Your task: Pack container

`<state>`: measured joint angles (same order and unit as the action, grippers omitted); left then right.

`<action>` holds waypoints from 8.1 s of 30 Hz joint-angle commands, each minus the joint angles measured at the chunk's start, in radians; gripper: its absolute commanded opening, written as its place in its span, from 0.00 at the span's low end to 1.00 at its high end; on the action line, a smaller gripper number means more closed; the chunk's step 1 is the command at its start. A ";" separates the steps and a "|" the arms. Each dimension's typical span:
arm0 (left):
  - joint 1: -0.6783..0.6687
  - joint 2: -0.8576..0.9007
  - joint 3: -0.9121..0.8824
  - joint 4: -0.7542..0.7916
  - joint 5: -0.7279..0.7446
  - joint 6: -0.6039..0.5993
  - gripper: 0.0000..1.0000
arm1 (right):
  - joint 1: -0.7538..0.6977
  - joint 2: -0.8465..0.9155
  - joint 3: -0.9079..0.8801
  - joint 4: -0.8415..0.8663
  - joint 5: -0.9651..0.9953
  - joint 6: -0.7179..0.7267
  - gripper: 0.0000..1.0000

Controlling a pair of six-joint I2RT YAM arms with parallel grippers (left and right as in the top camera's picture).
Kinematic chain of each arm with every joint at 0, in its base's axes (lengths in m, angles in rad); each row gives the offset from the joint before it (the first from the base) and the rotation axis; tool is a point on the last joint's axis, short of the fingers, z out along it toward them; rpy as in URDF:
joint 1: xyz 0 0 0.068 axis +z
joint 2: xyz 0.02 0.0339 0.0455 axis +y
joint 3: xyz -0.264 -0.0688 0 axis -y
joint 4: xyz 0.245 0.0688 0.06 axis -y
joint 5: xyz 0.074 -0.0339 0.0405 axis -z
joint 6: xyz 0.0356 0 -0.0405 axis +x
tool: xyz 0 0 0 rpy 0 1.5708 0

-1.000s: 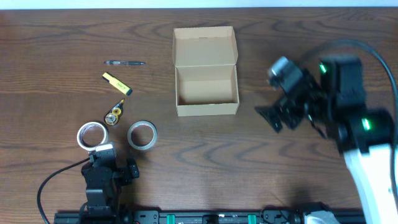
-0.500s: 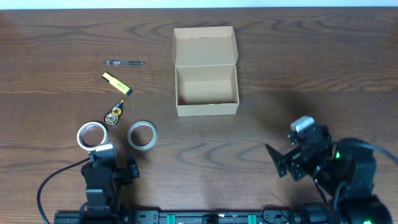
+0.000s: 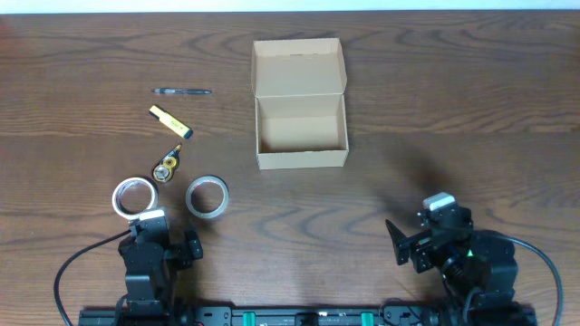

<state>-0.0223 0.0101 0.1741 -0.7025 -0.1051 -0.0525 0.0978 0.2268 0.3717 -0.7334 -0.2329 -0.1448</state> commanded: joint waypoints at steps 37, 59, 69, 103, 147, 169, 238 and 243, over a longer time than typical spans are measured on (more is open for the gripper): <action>0.004 -0.006 -0.012 -0.003 -0.002 -0.008 0.95 | -0.009 -0.010 -0.152 0.007 0.229 0.297 0.99; -0.005 0.119 0.061 0.169 0.234 -0.008 0.95 | -0.009 -0.010 -0.152 0.007 0.229 0.297 0.99; -0.004 0.543 0.441 0.123 0.204 -0.057 0.95 | -0.008 -0.010 -0.152 0.007 0.229 0.297 0.99; 0.225 1.178 1.059 -0.558 -0.098 -1.167 0.95 | -0.008 -0.010 -0.152 0.007 0.229 0.297 0.99; 0.227 1.228 0.436 0.112 -0.204 -1.500 0.97 | -0.008 -0.010 -0.152 0.007 0.229 0.297 0.99; 0.227 1.455 0.436 0.320 -0.153 -1.519 0.85 | -0.008 -0.010 -0.152 0.007 0.229 0.297 0.99; -0.153 1.795 1.500 0.040 0.175 -0.631 0.06 | -0.009 -0.010 -0.152 0.007 0.229 0.297 0.99; -0.232 1.881 1.589 0.019 0.212 -0.612 0.06 | -0.008 -0.010 -0.152 0.007 0.229 0.297 0.99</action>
<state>-0.2211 1.8599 1.7191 -0.6765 0.0666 -0.7082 0.0978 0.2218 0.2207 -0.7280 -0.0097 0.1349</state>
